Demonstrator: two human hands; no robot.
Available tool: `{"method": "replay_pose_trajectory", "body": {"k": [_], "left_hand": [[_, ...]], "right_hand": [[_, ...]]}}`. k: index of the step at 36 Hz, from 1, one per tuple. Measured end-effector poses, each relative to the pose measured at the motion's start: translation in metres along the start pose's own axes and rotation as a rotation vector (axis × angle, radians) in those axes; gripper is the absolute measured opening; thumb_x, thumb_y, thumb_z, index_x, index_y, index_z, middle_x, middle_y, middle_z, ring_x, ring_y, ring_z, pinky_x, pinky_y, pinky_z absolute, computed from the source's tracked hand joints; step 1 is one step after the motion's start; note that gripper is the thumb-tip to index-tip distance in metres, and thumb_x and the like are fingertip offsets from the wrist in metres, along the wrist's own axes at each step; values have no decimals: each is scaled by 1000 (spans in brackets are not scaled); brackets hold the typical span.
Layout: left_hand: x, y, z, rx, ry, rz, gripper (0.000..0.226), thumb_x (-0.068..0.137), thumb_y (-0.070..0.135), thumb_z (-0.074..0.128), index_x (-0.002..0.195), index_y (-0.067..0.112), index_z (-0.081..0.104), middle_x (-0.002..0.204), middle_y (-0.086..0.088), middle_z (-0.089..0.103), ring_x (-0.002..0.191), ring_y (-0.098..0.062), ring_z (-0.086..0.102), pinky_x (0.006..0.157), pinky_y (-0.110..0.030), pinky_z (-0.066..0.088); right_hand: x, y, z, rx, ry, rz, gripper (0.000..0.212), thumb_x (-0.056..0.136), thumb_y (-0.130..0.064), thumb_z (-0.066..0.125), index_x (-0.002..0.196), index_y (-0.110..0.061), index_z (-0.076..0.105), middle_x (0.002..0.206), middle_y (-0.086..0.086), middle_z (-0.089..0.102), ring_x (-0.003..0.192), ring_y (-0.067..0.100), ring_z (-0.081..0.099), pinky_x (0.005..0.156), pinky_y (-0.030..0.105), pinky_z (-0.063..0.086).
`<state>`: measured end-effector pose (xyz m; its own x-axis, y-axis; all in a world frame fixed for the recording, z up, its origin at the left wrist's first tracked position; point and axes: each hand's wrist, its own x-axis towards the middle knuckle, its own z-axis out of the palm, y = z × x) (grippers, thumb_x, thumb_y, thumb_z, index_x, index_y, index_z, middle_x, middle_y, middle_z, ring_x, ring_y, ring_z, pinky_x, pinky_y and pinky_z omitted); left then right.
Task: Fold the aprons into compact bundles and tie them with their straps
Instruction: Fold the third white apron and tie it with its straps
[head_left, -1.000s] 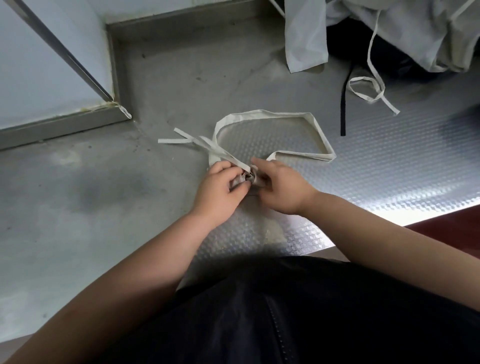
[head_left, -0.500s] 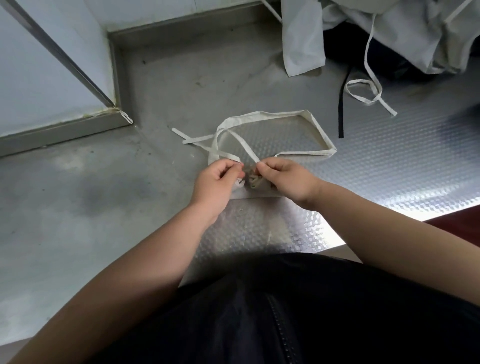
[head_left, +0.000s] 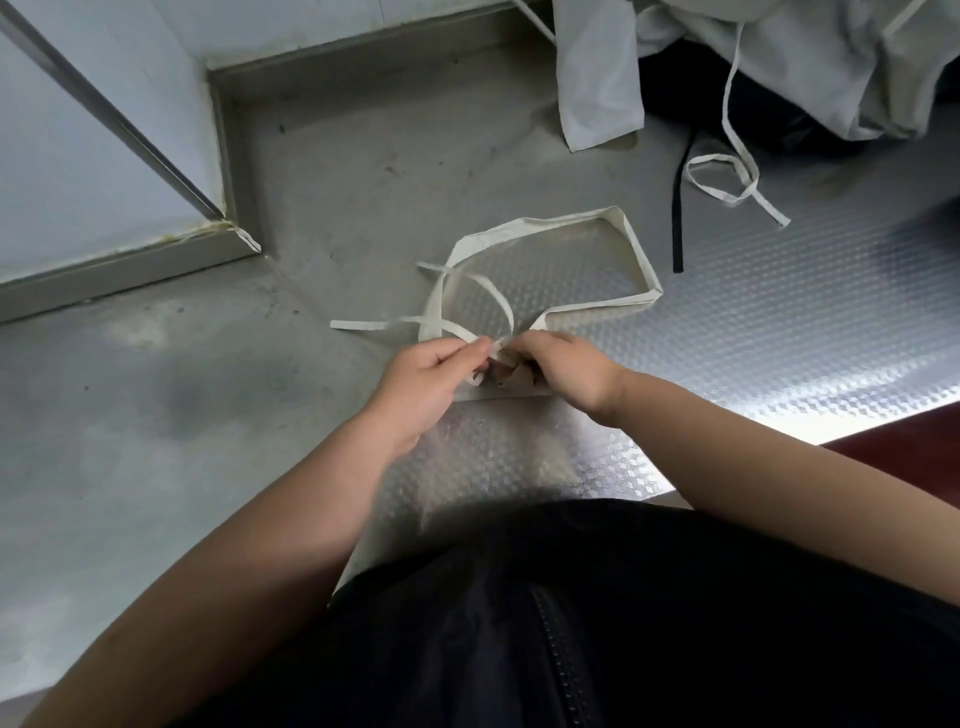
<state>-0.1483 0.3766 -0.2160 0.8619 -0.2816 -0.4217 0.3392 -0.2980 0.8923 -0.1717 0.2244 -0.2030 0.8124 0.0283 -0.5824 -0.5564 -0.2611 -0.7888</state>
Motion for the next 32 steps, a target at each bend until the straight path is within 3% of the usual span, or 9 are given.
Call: {"method": "replay_pose_trajectory", "body": {"k": [3, 7, 10, 15, 19, 22, 25, 29, 32], "left_hand": [[0, 1, -3, 29, -51, -17, 20, 90, 29, 60, 73, 24, 70, 79, 12, 69, 84, -2, 60, 75, -7, 43], [2, 2, -5, 17, -79, -36, 26, 93, 18, 56, 71, 25, 68, 68, 18, 66, 79, -3, 58, 74, -12, 43], [4, 4, -5, -36, -89, -78, 21, 92, 19, 57, 75, 23, 68, 74, 15, 67, 78, 1, 59, 74, -13, 44], [6, 4, -7, -75, -119, -46, 14, 88, 8, 60, 85, 14, 73, 85, 5, 73, 94, -9, 64, 92, -22, 46], [5, 3, -7, -87, -103, -67, 13, 89, 14, 61, 83, 19, 70, 79, 12, 71, 87, -4, 63, 90, -22, 46], [6, 3, -8, -92, -135, -63, 13, 89, 12, 60, 84, 21, 69, 73, 16, 71, 80, 4, 64, 86, -14, 47], [7, 3, -8, -129, -145, -75, 15, 88, 8, 60, 84, 20, 69, 74, 15, 71, 80, 2, 63, 87, -17, 46], [8, 3, -8, -152, -114, -84, 12, 87, 9, 63, 82, 18, 70, 72, 13, 72, 77, 0, 64, 85, -18, 47], [9, 2, -8, -153, -107, -84, 9, 85, 12, 64, 82, 18, 70, 71, 12, 72, 76, -1, 65, 83, -18, 48]], "right_hand": [[1, -2, -5, 20, 42, 30, 41, 98, -34, 40, 74, -11, 64, 65, -8, 62, 70, 14, 49, 67, 23, 39], [2, 1, -4, -127, -22, -18, 55, 83, -56, 59, 86, -2, 69, 84, 1, 66, 82, 12, 58, 81, 24, 43], [3, 3, -6, -115, -42, -21, 54, 81, -53, 63, 85, 1, 67, 74, -3, 60, 75, 10, 54, 77, 24, 41], [4, -2, -12, -1, -6, 63, 56, 97, -51, 33, 74, -13, 67, 67, -5, 59, 61, 8, 47, 62, 20, 36], [1, 1, -7, -102, -38, -7, 36, 91, -45, 55, 75, -16, 68, 78, -7, 66, 67, -1, 53, 64, 13, 39], [0, 4, -10, -94, -16, -39, 31, 87, -40, 63, 63, -21, 65, 66, -10, 62, 54, -8, 52, 56, 5, 37], [0, 4, -9, -101, -2, -26, 35, 84, -42, 66, 57, -20, 60, 66, -2, 56, 60, 3, 48, 61, 14, 37], [-1, -1, -8, -126, -23, -3, 42, 79, -40, 71, 79, 2, 67, 73, 9, 57, 66, 8, 48, 63, 19, 36], [-2, -2, -6, -193, -18, -10, 40, 78, -40, 73, 61, -9, 53, 58, -2, 43, 52, 3, 40, 52, 14, 32]]}}
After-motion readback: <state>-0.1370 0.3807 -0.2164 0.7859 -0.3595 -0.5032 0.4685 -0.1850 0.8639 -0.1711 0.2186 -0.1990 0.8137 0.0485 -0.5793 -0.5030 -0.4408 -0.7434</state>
